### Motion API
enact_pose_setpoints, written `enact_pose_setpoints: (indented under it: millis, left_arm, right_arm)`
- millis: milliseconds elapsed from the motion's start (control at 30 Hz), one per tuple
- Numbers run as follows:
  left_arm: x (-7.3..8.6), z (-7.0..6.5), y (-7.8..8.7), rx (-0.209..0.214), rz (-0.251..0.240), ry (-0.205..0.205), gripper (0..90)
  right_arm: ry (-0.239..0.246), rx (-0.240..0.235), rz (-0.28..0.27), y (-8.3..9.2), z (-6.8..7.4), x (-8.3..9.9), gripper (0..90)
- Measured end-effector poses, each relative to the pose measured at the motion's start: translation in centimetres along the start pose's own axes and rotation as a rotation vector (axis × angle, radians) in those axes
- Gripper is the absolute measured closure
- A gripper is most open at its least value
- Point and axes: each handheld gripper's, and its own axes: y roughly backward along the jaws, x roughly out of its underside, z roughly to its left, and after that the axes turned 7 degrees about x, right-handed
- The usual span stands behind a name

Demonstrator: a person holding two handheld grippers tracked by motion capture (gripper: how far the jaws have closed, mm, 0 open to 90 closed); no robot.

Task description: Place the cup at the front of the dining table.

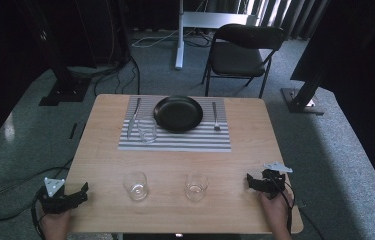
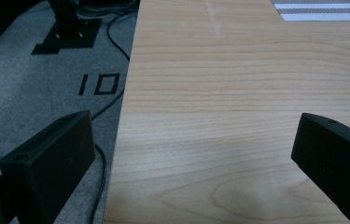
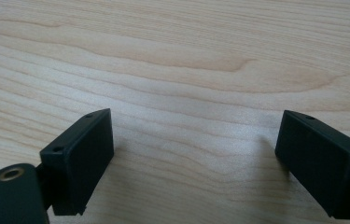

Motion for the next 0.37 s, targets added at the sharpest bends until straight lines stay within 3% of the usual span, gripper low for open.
enact_pose_setpoints:
  millis: [133,367]
  left_arm:
    - [-0.01,0.47,-0.05,0.028,0.009,0.038,0.1]
    - [0.0,0.57,-0.01,0.04,0.006,0.042,0.1]
  right_arm:
    - [-0.001,0.0,0.0,0.0,0.01,0.0,10.9]
    - [-0.001,0.0,0.0,0.0,0.01,0.0,10.9]
